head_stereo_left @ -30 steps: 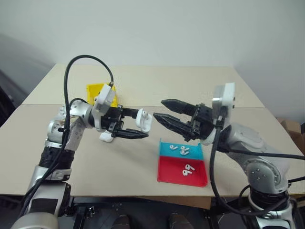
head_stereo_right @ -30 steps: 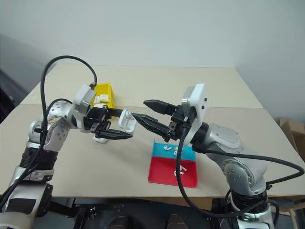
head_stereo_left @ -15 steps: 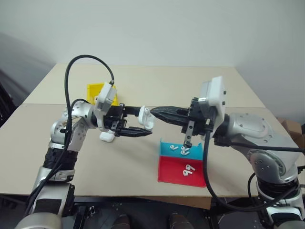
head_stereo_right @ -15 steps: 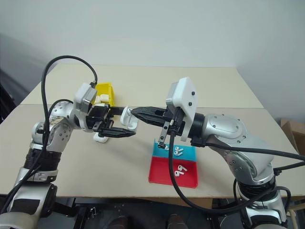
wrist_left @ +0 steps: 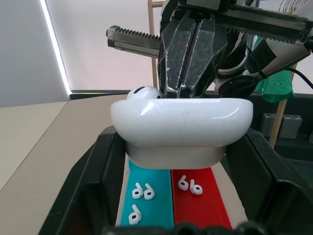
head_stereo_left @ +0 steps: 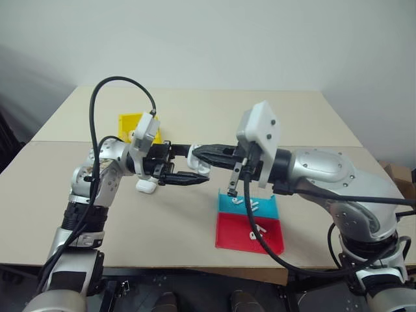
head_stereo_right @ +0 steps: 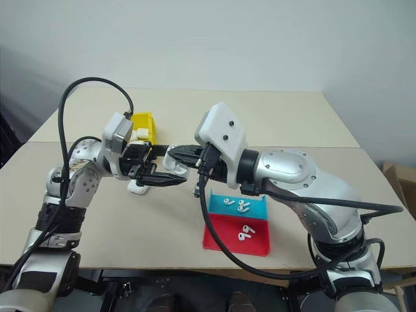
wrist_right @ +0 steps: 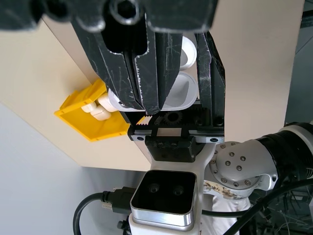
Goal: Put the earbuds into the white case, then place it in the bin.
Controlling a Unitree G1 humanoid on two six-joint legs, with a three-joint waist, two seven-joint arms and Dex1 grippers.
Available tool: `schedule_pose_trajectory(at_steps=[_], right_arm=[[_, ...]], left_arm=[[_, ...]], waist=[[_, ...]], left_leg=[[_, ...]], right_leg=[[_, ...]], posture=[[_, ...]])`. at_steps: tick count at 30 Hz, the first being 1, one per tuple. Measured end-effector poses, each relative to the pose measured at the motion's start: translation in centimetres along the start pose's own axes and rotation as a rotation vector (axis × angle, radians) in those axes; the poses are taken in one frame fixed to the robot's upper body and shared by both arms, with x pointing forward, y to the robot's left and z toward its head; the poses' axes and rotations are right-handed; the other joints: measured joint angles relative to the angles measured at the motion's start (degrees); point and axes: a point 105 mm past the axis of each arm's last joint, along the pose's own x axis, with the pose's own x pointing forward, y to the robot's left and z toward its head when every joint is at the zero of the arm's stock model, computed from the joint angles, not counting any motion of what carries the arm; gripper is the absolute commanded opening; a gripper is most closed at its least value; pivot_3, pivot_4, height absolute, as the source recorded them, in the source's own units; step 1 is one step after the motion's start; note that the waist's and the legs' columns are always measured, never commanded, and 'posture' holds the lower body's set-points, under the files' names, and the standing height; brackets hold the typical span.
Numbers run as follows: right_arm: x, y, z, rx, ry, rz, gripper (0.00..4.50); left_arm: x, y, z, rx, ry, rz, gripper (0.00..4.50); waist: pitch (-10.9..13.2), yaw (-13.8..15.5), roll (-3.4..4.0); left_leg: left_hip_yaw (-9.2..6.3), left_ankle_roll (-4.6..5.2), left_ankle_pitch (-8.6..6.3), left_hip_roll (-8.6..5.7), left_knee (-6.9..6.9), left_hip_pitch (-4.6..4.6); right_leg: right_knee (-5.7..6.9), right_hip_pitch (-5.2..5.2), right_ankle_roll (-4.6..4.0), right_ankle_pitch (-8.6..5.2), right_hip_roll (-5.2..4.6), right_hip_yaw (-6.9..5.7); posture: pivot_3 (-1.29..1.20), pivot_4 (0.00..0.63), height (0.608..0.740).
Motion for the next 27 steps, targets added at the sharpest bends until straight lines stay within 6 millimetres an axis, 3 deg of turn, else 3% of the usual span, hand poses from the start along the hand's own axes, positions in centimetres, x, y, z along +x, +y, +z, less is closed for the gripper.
schedule_pose_trajectory(at_steps=[27], right_arm=[[-1.0, 0.0, -0.7, 0.017, 0.038, -0.029, 0.01]], left_arm=[[-0.1, 0.1, 0.1, 0.006, 0.003, 0.012, 2.78]], waist=[[0.0, 0.0, 0.0]], left_leg=[[0.0, 0.0, 0.0, 0.0, 0.0, 0.0]], right_leg=[[-0.01, 0.0, 0.0, 0.0, 0.0, 0.0]], posture=[[0.0, 0.15, 0.74]])
